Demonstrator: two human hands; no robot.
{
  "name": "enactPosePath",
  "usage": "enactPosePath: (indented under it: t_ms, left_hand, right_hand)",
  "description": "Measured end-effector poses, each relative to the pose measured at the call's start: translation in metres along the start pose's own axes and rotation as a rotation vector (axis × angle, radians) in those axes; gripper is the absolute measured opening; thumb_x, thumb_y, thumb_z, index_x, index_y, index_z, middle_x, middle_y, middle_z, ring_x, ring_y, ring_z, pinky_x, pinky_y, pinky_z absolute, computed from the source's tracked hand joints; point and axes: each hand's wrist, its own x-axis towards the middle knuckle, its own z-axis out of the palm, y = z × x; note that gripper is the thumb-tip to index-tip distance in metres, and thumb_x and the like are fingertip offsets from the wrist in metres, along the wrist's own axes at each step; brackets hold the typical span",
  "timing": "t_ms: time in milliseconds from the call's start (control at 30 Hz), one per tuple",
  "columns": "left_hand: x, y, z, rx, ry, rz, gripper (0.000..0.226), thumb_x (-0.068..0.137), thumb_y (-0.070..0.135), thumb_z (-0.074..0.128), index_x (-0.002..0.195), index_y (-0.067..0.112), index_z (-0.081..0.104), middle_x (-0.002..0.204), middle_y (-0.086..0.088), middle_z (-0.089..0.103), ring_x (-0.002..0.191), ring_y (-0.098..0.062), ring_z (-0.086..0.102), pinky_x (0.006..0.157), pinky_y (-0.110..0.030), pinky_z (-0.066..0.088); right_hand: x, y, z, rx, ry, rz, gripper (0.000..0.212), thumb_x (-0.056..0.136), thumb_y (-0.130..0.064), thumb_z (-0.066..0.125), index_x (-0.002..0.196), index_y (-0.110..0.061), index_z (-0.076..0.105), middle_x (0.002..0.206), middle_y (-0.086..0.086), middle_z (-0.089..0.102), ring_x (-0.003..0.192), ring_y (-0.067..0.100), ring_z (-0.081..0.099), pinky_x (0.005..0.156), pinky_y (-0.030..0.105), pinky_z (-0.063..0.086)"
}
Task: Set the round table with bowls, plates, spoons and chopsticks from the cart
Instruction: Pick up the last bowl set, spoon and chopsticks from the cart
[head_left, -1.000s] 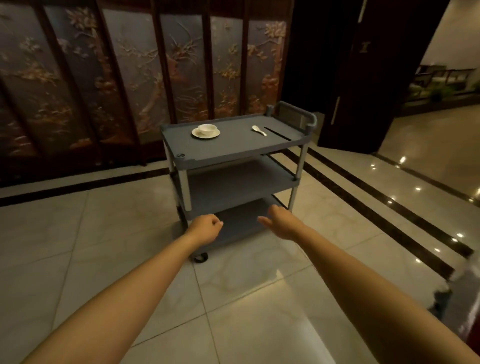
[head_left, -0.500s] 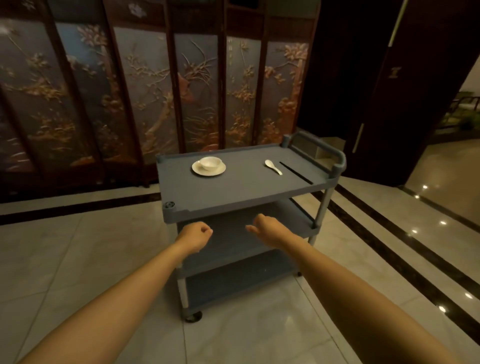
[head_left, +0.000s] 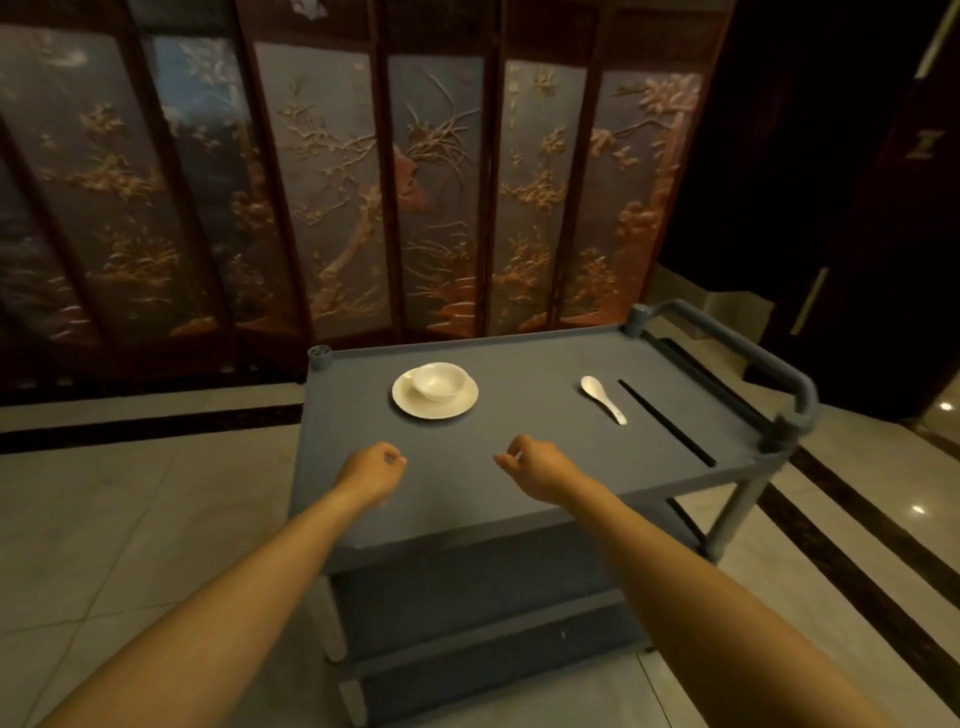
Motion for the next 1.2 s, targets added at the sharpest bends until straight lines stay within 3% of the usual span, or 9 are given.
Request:
enactPosePath:
  t_ms: [267, 400, 567, 667, 767, 900, 1000, 1200]
  left_hand:
    - [0.093, 0.000, 0.003, -0.125, 0.117, -0.182, 0.037, 0.093, 0.020, 0.049, 0.127, 0.006, 0.051, 0.127, -0.016, 0.056, 0.100, -0.037, 0.062, 0.079, -0.043, 0.057]
    - [0.123, -0.003, 0.006, -0.230, 0.144, -0.279, 0.038, 0.094, 0.017, 0.049, 0.130, 0.006, 0.048, 0.122, -0.019, 0.058, 0.088, -0.028, 0.057, 0.073, -0.044, 0.056]
    - [0.163, -0.002, 0.015, -0.329, 0.138, -0.360, 0.040, 0.095, 0.014, 0.048, 0.133, 0.004, 0.044, 0.132, -0.020, 0.051, 0.112, -0.039, 0.055, 0.079, -0.049, 0.054]
    - [0.190, -0.002, 0.023, -0.366, 0.117, -0.389, 0.044, 0.095, 0.015, 0.049, 0.137, 0.005, 0.039, 0.135, -0.019, 0.047, 0.116, -0.039, 0.053, 0.084, -0.052, 0.054]
    - [0.219, -0.002, 0.029, -0.399, 0.109, -0.377, 0.047, 0.094, 0.014, 0.048, 0.139, 0.004, 0.037, 0.135, -0.020, 0.047, 0.115, -0.039, 0.054, 0.084, -0.050, 0.054]
    - [0.252, -0.001, 0.036, -0.430, 0.088, -0.369, 0.029, 0.094, 0.012, 0.044, 0.122, 0.006, 0.047, 0.120, -0.027, 0.058, 0.101, -0.043, 0.063, 0.084, -0.050, 0.055]
    - [0.270, -0.004, 0.040, -0.476, 0.063, -0.367, 0.034, 0.094, 0.009, 0.043, 0.126, -0.002, 0.047, 0.117, -0.025, 0.059, 0.098, -0.041, 0.064, 0.077, -0.044, 0.056]
    - [0.288, -0.011, 0.039, -0.491, 0.022, -0.371, 0.027, 0.092, 0.001, 0.046, 0.119, 0.001, 0.048, 0.107, -0.015, 0.054, 0.098, -0.037, 0.061, 0.070, -0.041, 0.055]
  right_hand:
    - [0.140, -0.001, -0.007, -0.024, -0.092, -0.067, 0.042, 0.098, -0.039, 0.037, 0.117, -0.003, 0.049, 0.119, 0.020, 0.058, 0.096, 0.028, 0.058, 0.086, 0.040, 0.049]
    - [0.187, -0.002, -0.002, 0.023, -0.103, -0.044, 0.024, 0.099, -0.030, 0.033, 0.095, -0.011, 0.045, 0.113, 0.020, 0.060, 0.100, 0.034, 0.062, 0.088, 0.043, 0.054]
    - [0.240, 0.004, 0.005, 0.181, -0.142, 0.119, 0.036, 0.099, -0.028, 0.035, 0.110, 0.001, 0.053, 0.105, 0.023, 0.065, 0.091, 0.036, 0.069, 0.074, 0.040, 0.058]
    - [0.267, 0.010, 0.009, 0.226, -0.142, 0.140, 0.030, 0.098, -0.020, 0.037, 0.087, -0.002, 0.058, 0.098, 0.025, 0.068, 0.076, 0.033, 0.068, 0.064, 0.036, 0.054]
    - [0.290, 0.016, 0.012, 0.284, -0.186, 0.220, 0.027, 0.096, -0.016, 0.045, 0.072, -0.006, 0.050, 0.067, 0.014, 0.062, 0.045, 0.018, 0.058, 0.046, 0.026, 0.053]
    - [0.312, 0.021, 0.017, 0.505, -0.188, 0.256, 0.035, 0.101, -0.025, 0.036, 0.073, -0.007, 0.048, 0.068, 0.012, 0.060, 0.049, 0.020, 0.060, 0.037, 0.024, 0.052]
    - [0.324, 0.024, 0.019, 0.557, -0.230, 0.278, 0.030, 0.101, -0.026, 0.035, 0.085, -0.006, 0.050, 0.069, 0.012, 0.061, 0.051, 0.020, 0.062, 0.037, 0.023, 0.052]
    - [0.341, 0.023, 0.022, 0.546, -0.268, 0.280, 0.016, 0.099, -0.021, 0.044, 0.103, -0.006, 0.049, 0.070, 0.013, 0.063, 0.044, 0.015, 0.063, 0.038, 0.022, 0.051]
